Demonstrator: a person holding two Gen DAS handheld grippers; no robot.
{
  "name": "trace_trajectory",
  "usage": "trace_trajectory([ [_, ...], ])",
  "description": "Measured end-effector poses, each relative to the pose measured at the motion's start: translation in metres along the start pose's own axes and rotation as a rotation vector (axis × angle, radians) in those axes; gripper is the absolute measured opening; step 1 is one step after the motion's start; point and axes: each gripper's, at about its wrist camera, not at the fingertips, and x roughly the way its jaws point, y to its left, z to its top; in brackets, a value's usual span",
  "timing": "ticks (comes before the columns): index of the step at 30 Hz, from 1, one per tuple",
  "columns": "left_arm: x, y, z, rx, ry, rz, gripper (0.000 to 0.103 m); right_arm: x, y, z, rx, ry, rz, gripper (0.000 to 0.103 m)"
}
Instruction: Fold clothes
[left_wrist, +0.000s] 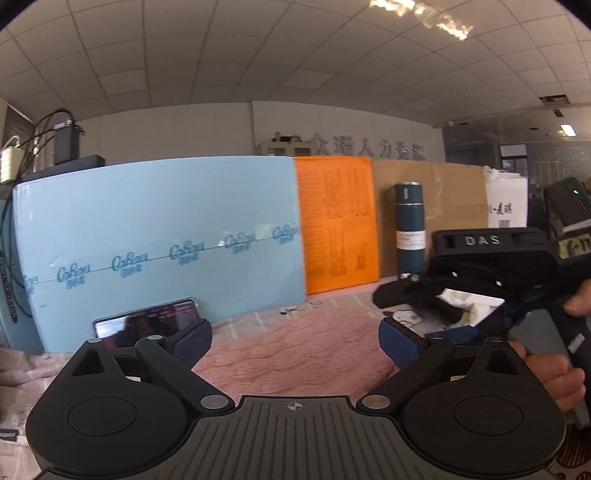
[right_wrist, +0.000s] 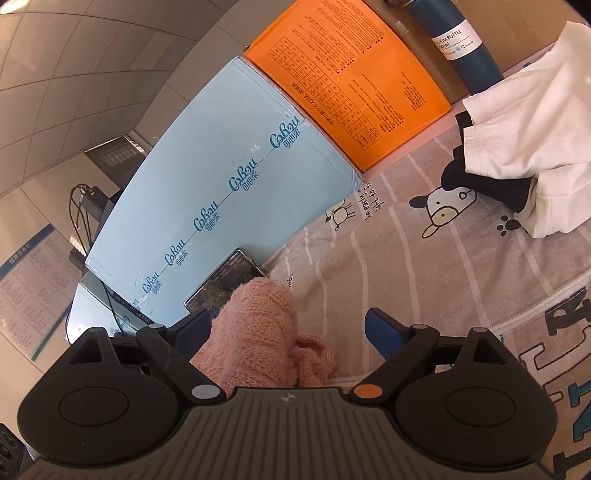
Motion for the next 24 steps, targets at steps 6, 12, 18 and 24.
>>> trace_trajectory([
  [6, 0.034, -0.033, -0.01, 0.117, 0.099, -0.082, 0.095, 0.001, -0.005, 0.002, 0.041, 0.01, 0.0, 0.091],
  [12, 0.046, -0.003, -0.012, -0.062, 0.165, -0.097, 0.031, 0.005, -0.005, 0.001, 0.046, 0.048, 0.002, 0.091],
  [18, 0.027, 0.027, -0.005, -0.15, 0.082, -0.017, 0.025, 0.016, -0.004, -0.004, 0.027, 0.103, -0.017, 0.091],
  [24, 0.006, 0.049, 0.0, -0.176, 0.003, 0.081, 0.025, 0.034, 0.004, -0.02, -0.014, 0.195, 0.006, 0.087],
])
